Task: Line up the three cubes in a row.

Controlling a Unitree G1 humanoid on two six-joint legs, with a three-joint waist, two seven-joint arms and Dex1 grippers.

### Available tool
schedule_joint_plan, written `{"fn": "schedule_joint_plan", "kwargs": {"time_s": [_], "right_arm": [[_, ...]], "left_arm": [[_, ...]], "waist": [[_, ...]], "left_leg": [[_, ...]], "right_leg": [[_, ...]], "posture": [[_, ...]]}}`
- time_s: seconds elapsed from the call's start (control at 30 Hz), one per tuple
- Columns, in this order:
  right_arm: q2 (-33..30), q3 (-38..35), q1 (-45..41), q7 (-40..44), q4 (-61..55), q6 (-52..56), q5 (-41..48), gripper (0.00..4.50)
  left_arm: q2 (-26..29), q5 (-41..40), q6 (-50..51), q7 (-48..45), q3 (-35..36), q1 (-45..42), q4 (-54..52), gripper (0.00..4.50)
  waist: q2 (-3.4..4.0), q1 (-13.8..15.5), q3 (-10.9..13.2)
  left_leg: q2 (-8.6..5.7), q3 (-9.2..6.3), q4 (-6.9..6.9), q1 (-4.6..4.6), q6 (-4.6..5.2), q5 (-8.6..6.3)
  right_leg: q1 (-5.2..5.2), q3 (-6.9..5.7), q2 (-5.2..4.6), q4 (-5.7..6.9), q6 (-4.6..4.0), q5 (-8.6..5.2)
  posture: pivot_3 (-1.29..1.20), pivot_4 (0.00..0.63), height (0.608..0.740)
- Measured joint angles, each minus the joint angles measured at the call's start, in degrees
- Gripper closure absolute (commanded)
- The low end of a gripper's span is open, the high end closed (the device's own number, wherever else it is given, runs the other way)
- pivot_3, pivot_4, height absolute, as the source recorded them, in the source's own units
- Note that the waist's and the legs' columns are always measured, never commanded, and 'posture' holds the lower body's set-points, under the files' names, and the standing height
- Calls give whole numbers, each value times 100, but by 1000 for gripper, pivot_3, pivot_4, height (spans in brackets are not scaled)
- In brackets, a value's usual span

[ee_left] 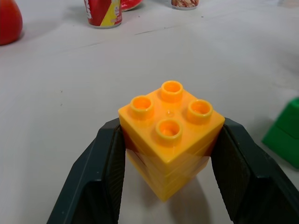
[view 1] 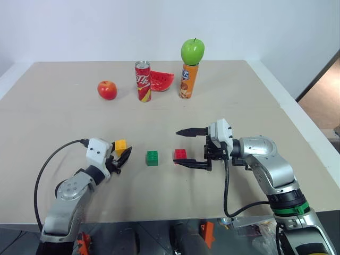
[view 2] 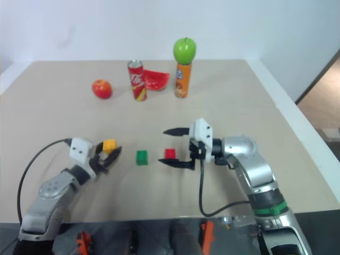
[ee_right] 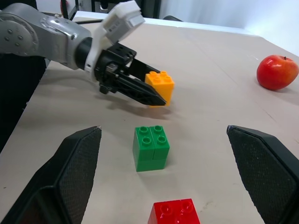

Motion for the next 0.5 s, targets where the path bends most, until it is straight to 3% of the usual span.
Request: {"fn": "schedule_joint_plan", "kwargs": {"time_s": [0.5], "right_arm": [[-25,0,2,6,0,8,1,0]], "left_arm": [[294,12,-114,-376,-24,110,89,2060]], "waist": [[0,1,0]], "left_leg": [[1,0,-1,-1,0,0]], "right_leg": [[-2,-1,2,0,-3,-2]], "posture": [[0,150,740]]}}
